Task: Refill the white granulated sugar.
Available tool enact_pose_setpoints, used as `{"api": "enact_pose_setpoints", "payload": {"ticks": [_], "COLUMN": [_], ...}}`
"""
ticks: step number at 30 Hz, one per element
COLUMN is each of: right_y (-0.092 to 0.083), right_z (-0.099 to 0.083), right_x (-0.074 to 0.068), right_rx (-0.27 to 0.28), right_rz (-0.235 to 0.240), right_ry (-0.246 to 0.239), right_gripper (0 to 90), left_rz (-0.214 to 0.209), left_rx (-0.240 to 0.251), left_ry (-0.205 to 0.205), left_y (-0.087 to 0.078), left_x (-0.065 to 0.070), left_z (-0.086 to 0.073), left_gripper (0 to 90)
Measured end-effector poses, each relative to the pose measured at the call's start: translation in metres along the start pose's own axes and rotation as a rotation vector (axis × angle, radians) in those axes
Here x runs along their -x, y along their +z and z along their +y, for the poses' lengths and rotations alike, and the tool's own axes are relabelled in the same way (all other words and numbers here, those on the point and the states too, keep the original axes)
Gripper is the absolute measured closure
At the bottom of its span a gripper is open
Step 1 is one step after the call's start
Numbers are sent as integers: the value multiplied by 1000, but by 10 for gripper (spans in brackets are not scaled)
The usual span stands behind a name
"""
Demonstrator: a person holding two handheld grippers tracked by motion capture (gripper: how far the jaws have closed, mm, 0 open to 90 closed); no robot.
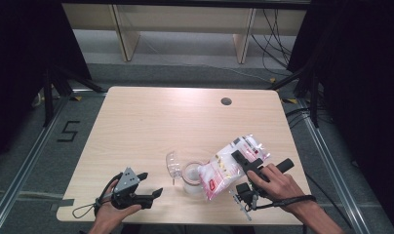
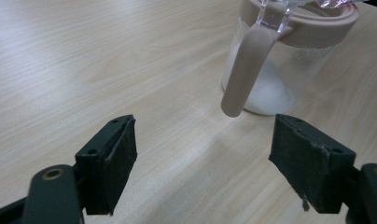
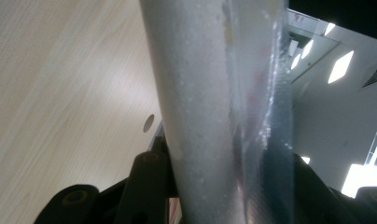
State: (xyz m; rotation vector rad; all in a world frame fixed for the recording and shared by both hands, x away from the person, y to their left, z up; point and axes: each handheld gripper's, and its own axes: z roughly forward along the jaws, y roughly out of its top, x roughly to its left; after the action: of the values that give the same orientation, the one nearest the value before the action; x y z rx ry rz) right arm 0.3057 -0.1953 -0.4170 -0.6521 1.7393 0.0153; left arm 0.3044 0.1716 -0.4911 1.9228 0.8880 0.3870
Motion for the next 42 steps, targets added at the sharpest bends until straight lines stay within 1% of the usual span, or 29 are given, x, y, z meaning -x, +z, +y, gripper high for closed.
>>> {"api": "enact_pose_setpoints", "payload": {"ticks": [3, 4, 42], "right_y": [0, 0, 0], "right_z": [0, 0, -1], "right_x": [0, 0, -1], "right_rx": [1, 0, 7], "right_rz": [1, 0, -3], "right_ry": [0, 0, 0], "right_gripper": [700, 701, 709], "left_rz": [0, 1, 6], "left_rx": [1, 2, 3], "left_ry": [-2, -22, -22], "left_y": [0, 0, 0], "left_x": [0, 1, 1], "left_z": [0, 0, 0], "left_gripper": [222, 222, 222]}}
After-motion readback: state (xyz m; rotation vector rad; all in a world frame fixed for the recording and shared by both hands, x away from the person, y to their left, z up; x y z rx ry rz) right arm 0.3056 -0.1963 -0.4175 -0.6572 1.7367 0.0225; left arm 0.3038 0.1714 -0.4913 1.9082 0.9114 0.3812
